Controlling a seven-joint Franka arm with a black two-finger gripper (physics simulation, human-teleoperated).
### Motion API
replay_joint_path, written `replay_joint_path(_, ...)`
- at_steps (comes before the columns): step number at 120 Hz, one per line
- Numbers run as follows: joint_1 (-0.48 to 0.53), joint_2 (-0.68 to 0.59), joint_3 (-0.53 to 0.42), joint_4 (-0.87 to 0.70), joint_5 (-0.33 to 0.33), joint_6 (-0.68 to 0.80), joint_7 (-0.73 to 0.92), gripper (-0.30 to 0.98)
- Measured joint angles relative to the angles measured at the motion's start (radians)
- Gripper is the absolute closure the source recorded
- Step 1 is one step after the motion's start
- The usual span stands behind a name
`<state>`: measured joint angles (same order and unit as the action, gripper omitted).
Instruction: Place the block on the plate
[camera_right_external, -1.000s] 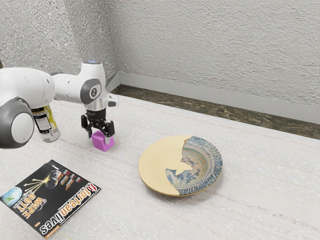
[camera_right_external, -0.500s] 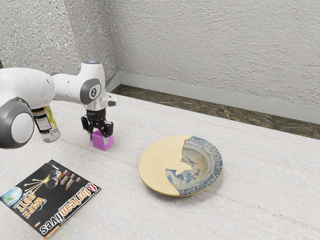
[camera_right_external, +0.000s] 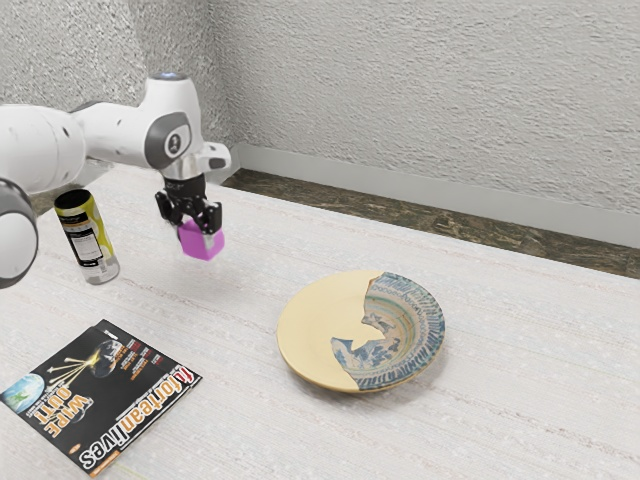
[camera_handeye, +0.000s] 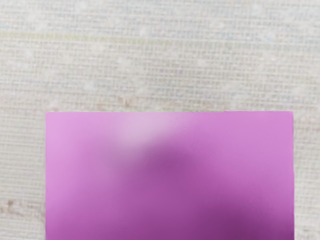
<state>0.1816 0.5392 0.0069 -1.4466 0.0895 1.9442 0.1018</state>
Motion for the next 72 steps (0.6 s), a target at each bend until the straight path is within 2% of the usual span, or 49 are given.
replay_joint_path(72,-0.294,-0.054,-0.012,0.004,-0.011,-0.057,-0.010,0.32)
